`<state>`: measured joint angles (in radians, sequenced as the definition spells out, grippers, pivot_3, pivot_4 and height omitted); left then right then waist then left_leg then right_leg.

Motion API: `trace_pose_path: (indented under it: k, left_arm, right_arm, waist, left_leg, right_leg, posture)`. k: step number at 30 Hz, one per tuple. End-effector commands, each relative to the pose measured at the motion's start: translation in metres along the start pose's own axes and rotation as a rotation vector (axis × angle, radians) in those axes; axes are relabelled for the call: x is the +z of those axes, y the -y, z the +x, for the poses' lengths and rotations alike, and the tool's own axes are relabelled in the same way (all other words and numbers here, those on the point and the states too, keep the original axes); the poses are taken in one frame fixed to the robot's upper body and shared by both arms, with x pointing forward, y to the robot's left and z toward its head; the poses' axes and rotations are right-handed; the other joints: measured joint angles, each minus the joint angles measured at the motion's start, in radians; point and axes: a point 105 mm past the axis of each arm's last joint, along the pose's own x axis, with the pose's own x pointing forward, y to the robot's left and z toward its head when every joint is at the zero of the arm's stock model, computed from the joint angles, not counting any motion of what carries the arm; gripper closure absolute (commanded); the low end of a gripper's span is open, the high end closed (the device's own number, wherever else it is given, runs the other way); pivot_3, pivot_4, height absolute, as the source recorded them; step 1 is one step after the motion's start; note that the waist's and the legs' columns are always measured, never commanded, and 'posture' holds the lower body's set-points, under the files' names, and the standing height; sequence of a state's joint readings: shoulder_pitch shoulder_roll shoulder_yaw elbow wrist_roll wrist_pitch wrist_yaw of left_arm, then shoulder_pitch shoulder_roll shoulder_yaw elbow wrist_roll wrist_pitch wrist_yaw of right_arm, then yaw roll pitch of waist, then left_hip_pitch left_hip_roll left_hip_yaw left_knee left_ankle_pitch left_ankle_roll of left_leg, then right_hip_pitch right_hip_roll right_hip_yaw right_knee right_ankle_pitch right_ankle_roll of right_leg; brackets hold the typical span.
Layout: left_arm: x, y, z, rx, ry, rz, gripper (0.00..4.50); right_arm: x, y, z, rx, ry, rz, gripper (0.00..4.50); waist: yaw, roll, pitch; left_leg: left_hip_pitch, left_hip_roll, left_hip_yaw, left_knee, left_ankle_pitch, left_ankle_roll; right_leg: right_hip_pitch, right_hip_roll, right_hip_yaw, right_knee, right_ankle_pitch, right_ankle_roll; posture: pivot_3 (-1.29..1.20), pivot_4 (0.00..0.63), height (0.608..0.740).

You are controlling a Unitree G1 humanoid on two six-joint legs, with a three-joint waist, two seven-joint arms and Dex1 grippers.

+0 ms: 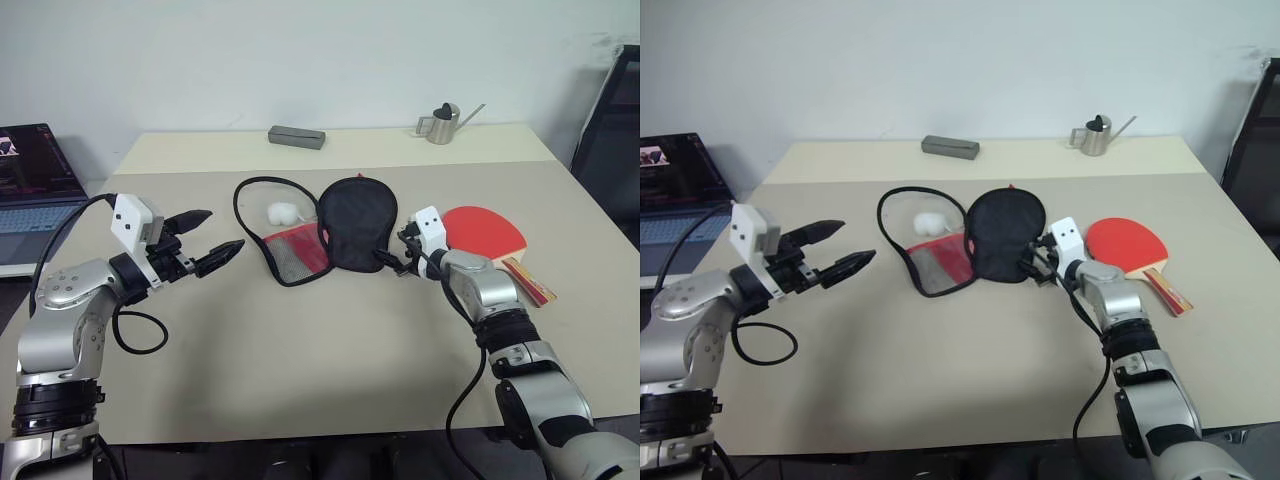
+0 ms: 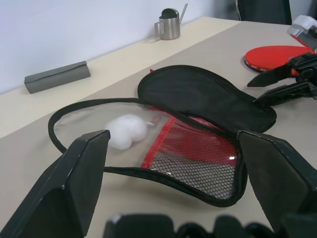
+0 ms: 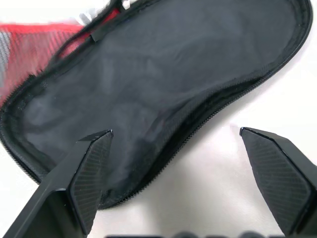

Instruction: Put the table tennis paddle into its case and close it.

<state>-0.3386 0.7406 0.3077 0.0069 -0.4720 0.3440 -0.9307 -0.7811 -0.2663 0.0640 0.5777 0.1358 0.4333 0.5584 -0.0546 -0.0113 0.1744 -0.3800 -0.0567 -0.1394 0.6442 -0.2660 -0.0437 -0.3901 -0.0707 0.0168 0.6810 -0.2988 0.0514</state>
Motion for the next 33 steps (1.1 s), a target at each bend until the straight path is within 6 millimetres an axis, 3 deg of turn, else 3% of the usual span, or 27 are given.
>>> trace_pose_path:
  k: [1, 2, 5, 16, 33]
  left_arm:
    - [0.011, -0.001, -0.001, -0.009, 0.023, 0.029, 0.01]
    - [0.01, -0.001, -0.001, -0.012, 0.021, 0.03, 0.01]
    - [0.009, 0.0, 0.0, -0.013, 0.019, 0.029, 0.0]
    - [0.007, 0.001, 0.001, -0.022, 0.012, 0.032, 0.0]
    - [-0.001, 0.025, 0.0, -0.141, -0.036, 0.015, 0.0]
  right_arm:
    - [0.013, -0.002, 0.005, -0.009, 0.023, -0.057, 0.0]
    - [0.012, -0.002, 0.006, -0.009, 0.015, -0.066, 0.0]
    - [0.01, -0.004, 0.009, -0.004, 0.002, -0.088, 0.61]
    - [0.019, -0.011, 0.01, 0.018, 0.008, -0.148, 4.4]
    - [0.006, 0.018, -0.02, 0.014, -0.098, -0.139, 4.48]
  waist:
    - [-0.001, 0.0, 0.0]
    - [-0.002, 0.0, 0.0]
    - [-0.002, 0.0, 0.0]
    - [-0.002, 0.0, 0.0]
    - [-0.002, 0.0, 0.0]
  left_leg:
    - [0.0, 0.0, 0.0, 0.0, 0.0, 0.0]
    - [0.0, 0.0, 0.0, 0.0, 0.0, 0.0]
    - [0.0, 0.0, 0.0, 0.0, 0.0, 0.0]
    - [0.0, 0.0, 0.0, 0.0, 0.0, 0.0]
    - [0.0, 0.0, 0.0, 0.0, -0.001, 0.001]
  right_leg:
    - [0.0, 0.0, 0.0, 0.0, 0.0, 0.0]
    - [0.0, 0.0, 0.0, 0.0, 0.0, 0.0]
    - [0.0, 0.0, 0.0, 0.0, 0.0, 0.0]
    - [0.0, 0.0, 0.0, 0.0, 0.0, 0.0]
    - [0.0, 0.0, 0.0, 0.0, 0.0, 0.0]
  posture:
    - [0.0, 0.15, 0.74]
    - [0.0, 0.15, 0.74]
    - [0.0, 0.15, 0.74]
    - [0.0, 0.15, 0.74]
    - [0.0, 0.15, 0.74]
